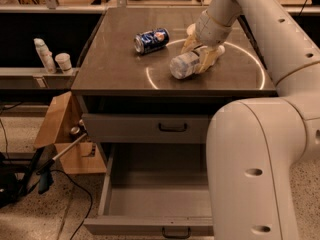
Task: Place blue plastic bottle into middle drawer
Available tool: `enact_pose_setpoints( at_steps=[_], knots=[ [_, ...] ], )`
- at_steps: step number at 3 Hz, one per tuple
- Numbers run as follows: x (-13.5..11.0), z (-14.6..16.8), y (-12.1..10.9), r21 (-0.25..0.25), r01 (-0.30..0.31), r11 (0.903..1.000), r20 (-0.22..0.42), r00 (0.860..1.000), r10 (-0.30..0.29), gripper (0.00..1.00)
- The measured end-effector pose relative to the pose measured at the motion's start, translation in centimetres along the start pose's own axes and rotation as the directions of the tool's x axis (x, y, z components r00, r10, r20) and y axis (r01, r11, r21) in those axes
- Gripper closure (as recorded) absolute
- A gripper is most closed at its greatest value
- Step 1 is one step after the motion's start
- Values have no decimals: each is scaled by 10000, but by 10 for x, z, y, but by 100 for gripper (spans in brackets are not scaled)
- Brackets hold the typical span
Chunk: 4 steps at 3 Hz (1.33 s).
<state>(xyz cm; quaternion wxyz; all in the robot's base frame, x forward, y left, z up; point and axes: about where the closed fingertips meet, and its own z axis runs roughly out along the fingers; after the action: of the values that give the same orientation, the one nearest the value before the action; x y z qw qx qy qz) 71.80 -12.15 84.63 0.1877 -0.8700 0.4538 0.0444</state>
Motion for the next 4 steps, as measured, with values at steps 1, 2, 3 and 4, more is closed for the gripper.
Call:
enact_pose_setpoints(
  at_steps=[1,2,3,4],
  knots=[
    [9,-2,-2,514,78,9986,27,10000,-79,100],
    [21,-15,14,795,-92,9968,-12,10000,93,100],
    [31,-33,35,1026,-278,9943,-182,9994,298,100],
    [29,-47,54,1151,-221,9931,-217,9995,248,100]
  ],
)
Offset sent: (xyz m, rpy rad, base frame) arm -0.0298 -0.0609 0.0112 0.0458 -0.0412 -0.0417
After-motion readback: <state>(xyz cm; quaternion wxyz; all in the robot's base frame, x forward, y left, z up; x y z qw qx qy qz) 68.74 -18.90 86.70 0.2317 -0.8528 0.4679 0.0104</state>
